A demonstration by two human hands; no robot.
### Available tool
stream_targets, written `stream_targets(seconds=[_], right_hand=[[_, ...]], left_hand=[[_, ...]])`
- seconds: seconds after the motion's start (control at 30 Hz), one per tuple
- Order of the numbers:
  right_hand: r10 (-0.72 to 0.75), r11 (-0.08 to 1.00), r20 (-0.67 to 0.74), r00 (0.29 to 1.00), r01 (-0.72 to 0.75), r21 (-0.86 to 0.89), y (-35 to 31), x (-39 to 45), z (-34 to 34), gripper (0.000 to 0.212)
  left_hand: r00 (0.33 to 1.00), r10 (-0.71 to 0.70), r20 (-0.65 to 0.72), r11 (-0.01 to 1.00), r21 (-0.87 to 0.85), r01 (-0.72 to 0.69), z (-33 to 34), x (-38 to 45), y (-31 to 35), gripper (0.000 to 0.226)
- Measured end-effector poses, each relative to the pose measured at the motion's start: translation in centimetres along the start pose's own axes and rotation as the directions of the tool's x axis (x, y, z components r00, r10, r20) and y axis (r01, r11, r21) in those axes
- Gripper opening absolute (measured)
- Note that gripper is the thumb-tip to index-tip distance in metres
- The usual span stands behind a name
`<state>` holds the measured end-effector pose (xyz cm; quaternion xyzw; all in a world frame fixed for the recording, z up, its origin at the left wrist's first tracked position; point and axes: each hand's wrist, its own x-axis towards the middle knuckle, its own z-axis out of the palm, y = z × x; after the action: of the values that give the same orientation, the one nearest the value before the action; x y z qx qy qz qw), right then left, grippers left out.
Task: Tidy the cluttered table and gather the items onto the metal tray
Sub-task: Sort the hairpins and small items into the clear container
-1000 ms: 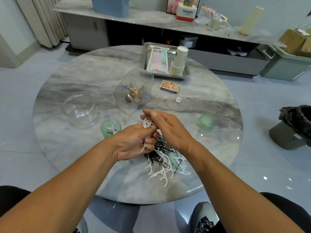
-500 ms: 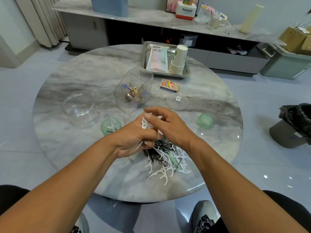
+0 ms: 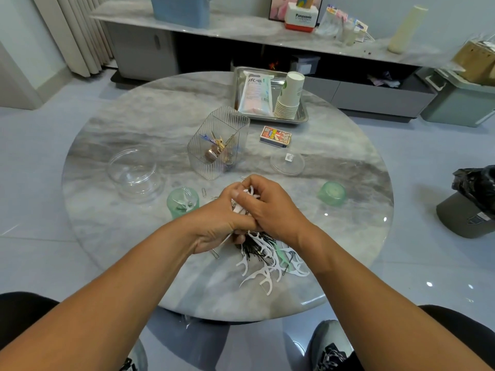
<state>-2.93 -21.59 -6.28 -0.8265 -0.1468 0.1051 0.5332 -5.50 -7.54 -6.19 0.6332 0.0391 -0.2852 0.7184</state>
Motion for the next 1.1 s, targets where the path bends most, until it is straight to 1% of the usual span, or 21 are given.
stream_targets(seconds=[0.07,0.1,0.17,0.23,0.3,0.37,0.43,0.5,0.6,0.67,0.7,0.77,0.83,0.9,1.0,1.07,1.1], right_hand=[[0.021,0.999,-0.050,0.999,-0.020,0.030,0.2,0.2,0.2,0.013],[0.030,0.999,-0.060,0.998,-0.028,0.031,0.2,0.2,0.4,0.014],[0.033,0.999,-0.061,0.998,-0.033,-0.011,0.3,0.1,0.8,0.019],[0.025,0.998,-0.038,0.999,-0.027,-0.056,0.2,-0.1,1.2,0.028],[0.008,0.996,-0.027,1.000,-0.011,-0.094,0.1,-0.3,1.2,0.038],[0.022,0.995,-0.013,1.000,-0.023,-0.101,0.0,-0.2,0.8,0.043],[0.049,0.998,0.025,0.999,-0.048,-0.041,-0.1,-0.1,0.4,0.044],[0.049,0.999,0.025,0.998,-0.049,0.006,-0.2,0.0,0.2,0.047],[0.012,0.995,-0.044,0.999,-0.007,0.102,-0.4,0.2,-0.2,0.052],[-0.007,0.984,-0.052,0.999,0.016,0.178,-0.4,0.3,-0.3,0.058],[-0.008,0.982,-0.047,0.999,0.017,0.187,-0.4,0.3,-0.3,0.060],[-0.007,0.988,-0.058,0.998,0.016,0.156,-0.2,0.2,-0.3,0.052],[0.004,0.997,-0.076,0.997,0.002,0.078,0.0,0.2,-0.2,0.044],[0.031,0.999,-0.101,0.994,-0.027,0.039,0.2,0.2,-0.2,0.042],[0.058,0.997,-0.123,0.991,-0.052,0.048,0.2,0.3,-0.2,0.053],[0.061,0.997,-0.101,0.993,-0.056,0.049,0.3,0.2,0.0,0.048],[0.073,0.995,-0.082,0.994,-0.068,0.073,0.3,0.1,0.0,0.042]], left_hand=[[0.999,-0.034,-0.016,0.999,0.040,0.035,0.0,-0.1,0.1,0.078],[0.999,-0.036,0.004,0.997,0.071,0.036,0.1,-0.2,0.1,0.072],[0.999,-0.034,0.040,0.994,0.108,0.030,0.2,-0.3,-0.2,0.059],[0.998,-0.051,0.023,0.994,0.098,0.048,0.4,-0.4,-0.3,0.050],[0.998,-0.059,0.019,0.998,0.037,0.058,0.4,-0.4,-0.3,0.046],[0.999,-0.043,0.030,0.999,-0.030,0.044,0.2,-0.4,-0.1,0.050],[0.998,-0.027,0.063,0.993,-0.114,0.035,0.2,-0.4,0.0,0.061],[0.993,-0.024,0.118,0.973,-0.227,0.051,0.0,-0.4,0.1,0.063],[0.970,-0.002,0.244,0.893,-0.436,0.112,-0.3,-0.5,0.2,0.046],[0.953,0.014,0.304,0.847,-0.510,0.150,-0.5,-0.6,0.3,0.035],[0.947,0.012,0.322,0.836,-0.522,0.167,-0.5,-0.7,0.4,0.033],[0.945,-0.026,0.326,0.833,-0.515,0.201,-0.4,-0.6,0.5,0.040],[0.951,-0.077,0.298,0.852,-0.476,0.218,-0.3,-0.5,0.7,0.039],[0.952,-0.115,0.284,0.875,-0.425,0.233,-0.2,-0.5,0.9,0.040],[0.958,-0.152,0.245,0.924,-0.308,0.225,-0.1,-0.4,1.1,0.053],[0.965,-0.157,0.211,0.940,-0.268,0.212,-0.1,-0.3,1.0,0.060],[0.967,-0.150,0.207,0.935,-0.287,0.206,-0.2,-0.3,0.9,0.059]])
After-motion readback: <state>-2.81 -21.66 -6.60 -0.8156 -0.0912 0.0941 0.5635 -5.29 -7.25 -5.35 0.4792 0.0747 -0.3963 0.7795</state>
